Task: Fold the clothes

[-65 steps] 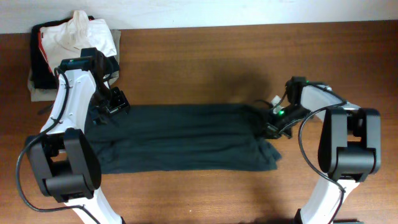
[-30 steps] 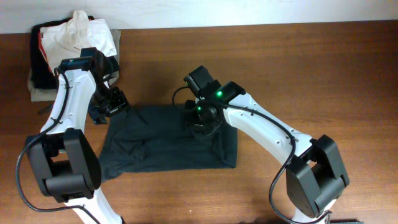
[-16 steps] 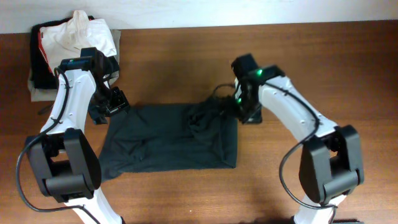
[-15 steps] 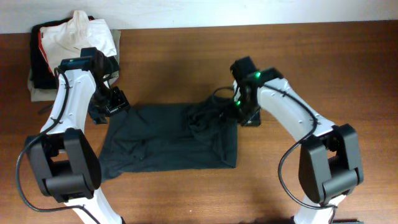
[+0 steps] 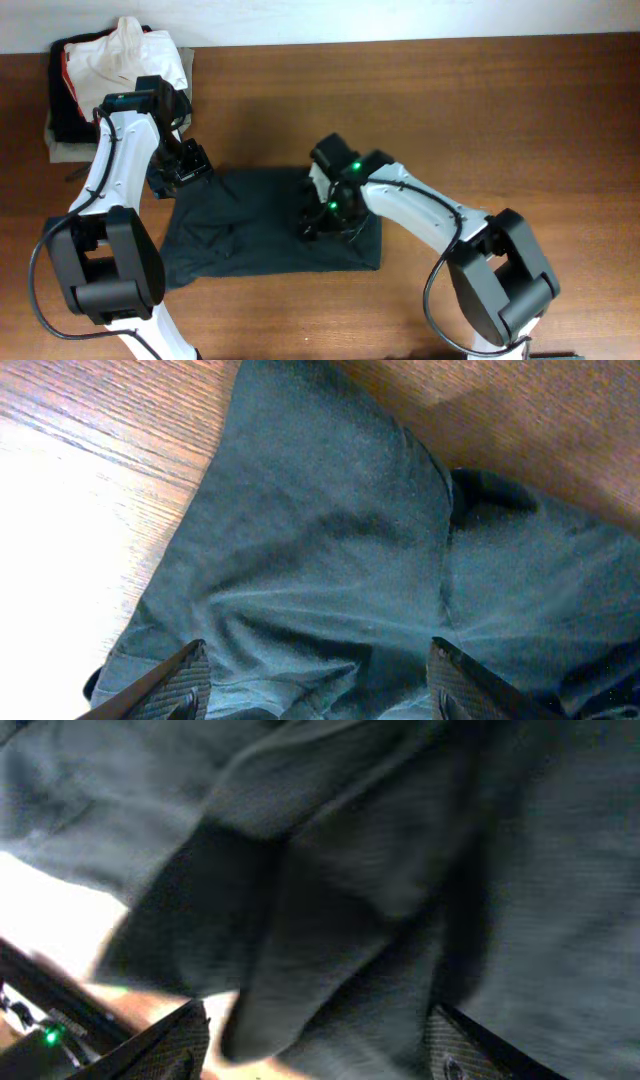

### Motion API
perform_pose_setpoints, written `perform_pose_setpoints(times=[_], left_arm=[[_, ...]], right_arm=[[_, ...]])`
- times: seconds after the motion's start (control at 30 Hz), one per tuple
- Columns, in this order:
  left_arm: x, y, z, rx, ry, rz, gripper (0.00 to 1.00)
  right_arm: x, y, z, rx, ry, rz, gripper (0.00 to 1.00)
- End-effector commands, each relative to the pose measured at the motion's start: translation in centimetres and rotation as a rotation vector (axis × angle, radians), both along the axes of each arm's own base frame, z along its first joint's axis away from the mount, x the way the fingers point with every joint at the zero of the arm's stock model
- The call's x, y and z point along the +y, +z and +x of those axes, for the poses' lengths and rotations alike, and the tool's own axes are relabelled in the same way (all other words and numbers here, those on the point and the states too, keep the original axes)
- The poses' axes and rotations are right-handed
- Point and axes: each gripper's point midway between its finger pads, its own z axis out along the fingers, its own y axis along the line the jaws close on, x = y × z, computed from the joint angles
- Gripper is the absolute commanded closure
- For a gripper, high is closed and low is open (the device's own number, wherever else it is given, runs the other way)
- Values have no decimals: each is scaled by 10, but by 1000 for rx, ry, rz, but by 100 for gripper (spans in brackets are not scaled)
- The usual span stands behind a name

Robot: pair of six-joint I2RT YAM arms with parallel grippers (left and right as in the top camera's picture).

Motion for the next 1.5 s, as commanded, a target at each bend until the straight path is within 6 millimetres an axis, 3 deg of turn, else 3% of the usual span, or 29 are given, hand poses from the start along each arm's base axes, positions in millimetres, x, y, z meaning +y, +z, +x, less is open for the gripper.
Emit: perform_pose_setpoints(times=[0.0,0.03,0.1,0.17,0.27,0.33,0.47,0.57,0.67,0.93,1.07,1.13,1.2,1.27,1.3,1.33,1.37,1.4,1.47], left_arm=[[1,14,5,-44,-19,10,32],[0,14,5,-44,-19,10,32],[0,14,5,-44,-19,10,32],[0,14,5,-44,-19,10,31],[0,14,5,-44,-19,10,32],[0,14,5,-44,-19,10,32],[0,14,5,-45,-19,10,32],[0,14,5,-45,-19,10,32],[0,14,5,-45,-19,10,32],[1,14,7,-52,-19,11,31],[1,14,7,-52,-19,11,32],[1,14,7,-52,-19,11,31],[1,14,7,-52,-19,11,32],[1,14,7,-53,-19,11,32],[1,14,7,-52,-19,11,31],[1,14,7,-52,-19,11,31],[1,14,7,-52,-19,11,32],[1,14,7,-53,-19,11,32],[1,14,8,-55,-19,11,32]], right_arm=[[34,4,-25,-3,38,24,27],[41,6,-29,-11,45,24,27],[34,15,-23,-34,33,-19,27],[3,39,3,-107,-34,-144,23],[-47,76,58,-197,-192,-221,0],[-77,75,85,-173,-298,-188,1],[-87,48,100,-63,-329,-98,1],[-71,24,103,-4,-310,-52,1],[-49,9,107,21,-286,21,10],[-23,-6,111,16,-270,69,27],[-5,-1,127,-50,-278,128,59],[9,1,133,-85,-278,161,68],[34,3,139,-138,-254,209,71],[55,7,143,-201,-220,249,67],[61,12,144,-217,-207,271,60],[62,18,144,-216,-196,281,33],[61,25,143,-210,-173,290,14],[56,34,144,-204,-164,287,4],[40,56,147,-197,-158,265,0]])
